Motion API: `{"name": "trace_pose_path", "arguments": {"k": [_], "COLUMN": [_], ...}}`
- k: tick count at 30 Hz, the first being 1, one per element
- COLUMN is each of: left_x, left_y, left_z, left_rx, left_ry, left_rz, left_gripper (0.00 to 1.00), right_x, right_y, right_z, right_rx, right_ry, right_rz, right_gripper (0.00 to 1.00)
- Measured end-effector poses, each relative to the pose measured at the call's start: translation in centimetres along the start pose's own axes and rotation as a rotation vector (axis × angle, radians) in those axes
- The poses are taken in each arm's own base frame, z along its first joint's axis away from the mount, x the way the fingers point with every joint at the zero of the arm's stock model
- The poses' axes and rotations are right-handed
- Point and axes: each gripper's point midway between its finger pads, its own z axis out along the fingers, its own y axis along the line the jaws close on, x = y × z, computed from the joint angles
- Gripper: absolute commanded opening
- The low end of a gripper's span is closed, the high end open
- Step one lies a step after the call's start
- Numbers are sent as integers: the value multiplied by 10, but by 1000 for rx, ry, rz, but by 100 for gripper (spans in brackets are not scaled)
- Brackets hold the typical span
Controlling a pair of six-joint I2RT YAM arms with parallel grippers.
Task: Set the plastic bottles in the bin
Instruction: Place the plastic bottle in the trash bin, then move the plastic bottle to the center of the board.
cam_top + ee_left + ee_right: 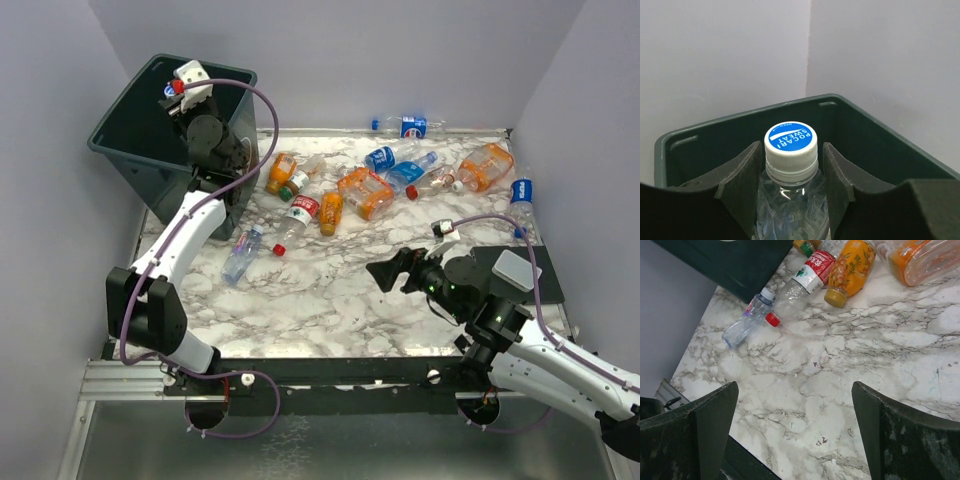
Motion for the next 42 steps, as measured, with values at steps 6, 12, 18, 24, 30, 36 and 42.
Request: {"name": "trace_pose_path", "arguments": {"k": [6,12,18,24,30,36,42], "left_x": [14,23,8,-58,-150,-133,2], "left_y": [1,-5,-16,-31,-70,-124,-142], "left_z": [1,-1,0,-3,-76,-189,-282], "left_rx": [-5,24,86,218,558,931,1163], "left_ry": [46,85,95,60,12,128,375], "left_rz": [10,10,-24,-169,-348,-312,-25], "left_gripper": [58,73,98,99,99,99,99], "right_x": [-1,-11,-19,-27,-27,-18,1], "right_y": [-5,-6,-9,-9,-10,-21,-37], "right_z": [0,-3,-8,-11,-7,9,27], "right_rx": [23,39,57,72,88,172,281], "right_ry": [-6,-25,-44,-61,-50,0,75], "right_rz": [-24,-55,-81,-105,-117,-127,-132], "right_gripper": [100,100,100,100,100,100,100]}}
